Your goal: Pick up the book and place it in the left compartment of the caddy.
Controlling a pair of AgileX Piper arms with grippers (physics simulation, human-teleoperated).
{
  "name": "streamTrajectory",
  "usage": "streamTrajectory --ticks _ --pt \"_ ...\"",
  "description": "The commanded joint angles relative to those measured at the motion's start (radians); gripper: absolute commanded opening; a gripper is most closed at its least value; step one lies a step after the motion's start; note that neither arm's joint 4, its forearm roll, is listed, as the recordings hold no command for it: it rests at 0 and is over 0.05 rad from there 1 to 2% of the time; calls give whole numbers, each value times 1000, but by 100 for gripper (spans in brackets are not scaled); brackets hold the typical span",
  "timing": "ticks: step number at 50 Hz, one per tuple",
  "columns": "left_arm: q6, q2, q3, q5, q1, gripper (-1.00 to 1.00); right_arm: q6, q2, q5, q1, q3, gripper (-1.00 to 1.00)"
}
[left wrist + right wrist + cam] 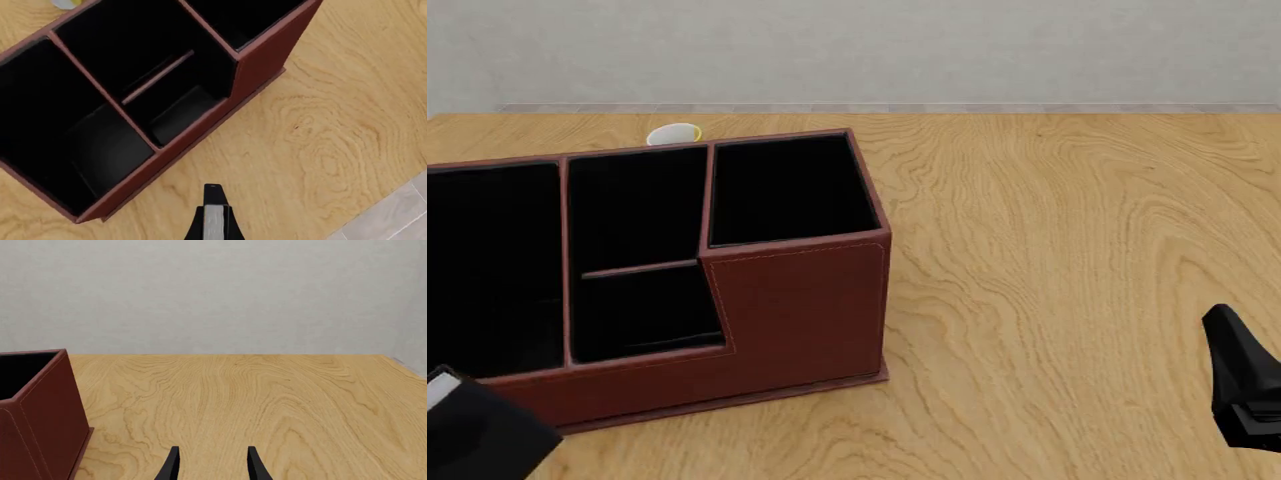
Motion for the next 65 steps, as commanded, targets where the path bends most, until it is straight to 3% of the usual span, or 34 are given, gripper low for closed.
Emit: streamTrajectory --ticks 1,17,35,65 --pt "33 -27 -21 12 114 -100 0 -4 3 0 1 100" --pt "53 9 -91 12 265 -100 0 -4 3 0 1 100" --pt "67 85 -173 12 377 -100 0 -4 3 0 1 100" --pt "91 202 -242 -3 496 -100 0 -4 3 0 1 100"
